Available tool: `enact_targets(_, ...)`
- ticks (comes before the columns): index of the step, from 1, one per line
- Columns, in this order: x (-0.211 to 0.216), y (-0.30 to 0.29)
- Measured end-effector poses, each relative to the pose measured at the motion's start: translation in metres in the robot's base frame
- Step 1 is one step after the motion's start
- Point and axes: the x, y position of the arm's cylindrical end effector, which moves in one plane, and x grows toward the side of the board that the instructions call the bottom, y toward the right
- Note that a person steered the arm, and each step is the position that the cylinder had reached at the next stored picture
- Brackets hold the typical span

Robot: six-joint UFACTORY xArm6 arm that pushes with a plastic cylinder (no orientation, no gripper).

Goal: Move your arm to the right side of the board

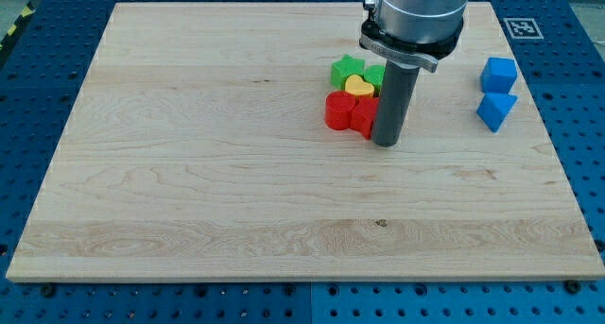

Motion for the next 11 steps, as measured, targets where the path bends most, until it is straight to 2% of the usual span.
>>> enact_targets(1, 0.011, 0.012)
enact_targets(2, 0.042, 0.023)
enact_targets(4, 0.044, 0.025)
enact_targets(6, 0.051, 0.069)
enact_targets(7, 0.051, 0.069)
enact_targets(9, 0.075, 0.086)
enact_targets(11, 0.075, 0.154)
